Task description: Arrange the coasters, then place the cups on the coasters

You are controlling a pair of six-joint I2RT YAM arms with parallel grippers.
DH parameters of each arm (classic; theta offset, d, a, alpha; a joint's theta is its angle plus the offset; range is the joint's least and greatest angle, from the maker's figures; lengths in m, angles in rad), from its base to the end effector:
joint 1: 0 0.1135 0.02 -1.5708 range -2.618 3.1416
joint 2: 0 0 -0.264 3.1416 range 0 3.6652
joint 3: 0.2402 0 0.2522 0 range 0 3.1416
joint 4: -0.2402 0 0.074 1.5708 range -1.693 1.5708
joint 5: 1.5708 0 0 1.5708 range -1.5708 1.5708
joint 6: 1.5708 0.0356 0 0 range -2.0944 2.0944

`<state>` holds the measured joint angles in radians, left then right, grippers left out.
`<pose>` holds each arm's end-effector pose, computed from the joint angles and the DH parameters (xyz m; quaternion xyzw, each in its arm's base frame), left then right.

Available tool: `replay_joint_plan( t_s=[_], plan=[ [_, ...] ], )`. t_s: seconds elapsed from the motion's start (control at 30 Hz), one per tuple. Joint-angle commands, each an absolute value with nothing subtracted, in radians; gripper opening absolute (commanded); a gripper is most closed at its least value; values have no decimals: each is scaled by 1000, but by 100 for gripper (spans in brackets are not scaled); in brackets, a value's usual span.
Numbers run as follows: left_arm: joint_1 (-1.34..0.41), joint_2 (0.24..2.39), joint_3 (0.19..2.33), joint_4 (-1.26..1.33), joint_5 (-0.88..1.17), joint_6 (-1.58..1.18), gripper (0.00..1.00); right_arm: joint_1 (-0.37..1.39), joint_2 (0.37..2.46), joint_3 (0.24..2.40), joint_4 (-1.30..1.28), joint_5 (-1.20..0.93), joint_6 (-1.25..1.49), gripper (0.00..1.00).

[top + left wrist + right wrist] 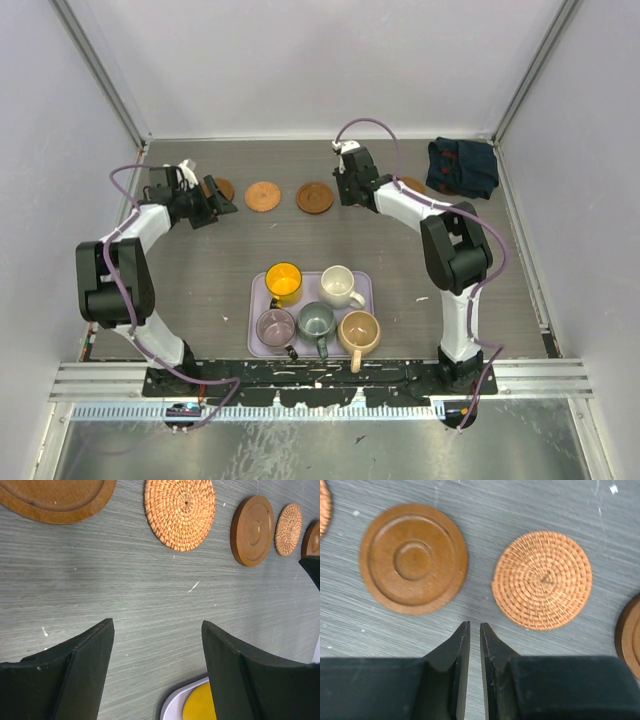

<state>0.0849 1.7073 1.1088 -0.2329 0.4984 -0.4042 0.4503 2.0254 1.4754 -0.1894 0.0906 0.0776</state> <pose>0.3632 0.0138 0.2088 -0.1323 0.8983 -0.2827 0.3092 0.4128 0.1960 0.2000 -0.1513 0.9015 0.0653 0.4003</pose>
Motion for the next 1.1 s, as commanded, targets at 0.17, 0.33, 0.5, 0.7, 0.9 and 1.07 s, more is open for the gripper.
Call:
replay_joint_plan(
  t_s=[0.17,0.33,0.5,0.7,0.9,1.07],
  plan=[
    [75,1596,1003,-89,458,-436,71,524,2086,1615,-214,56,92,20],
    [75,1608,999,-83,470,-441,70,551,2107,1626,-223,56,94,19],
    [75,1622,996,-75,483,-441,70,553,2125,1644,-226,116,81,19],
    [75,1624,982,-59,479,-436,70,531,2147,1698,-234,226,84,19],
    [76,1619,977,-51,460,-428,70,465,2176,1743,-251,264,114,18],
    [75,1625,987,-47,459,-425,70,420,2210,1768,-273,269,134,18]
  ],
)
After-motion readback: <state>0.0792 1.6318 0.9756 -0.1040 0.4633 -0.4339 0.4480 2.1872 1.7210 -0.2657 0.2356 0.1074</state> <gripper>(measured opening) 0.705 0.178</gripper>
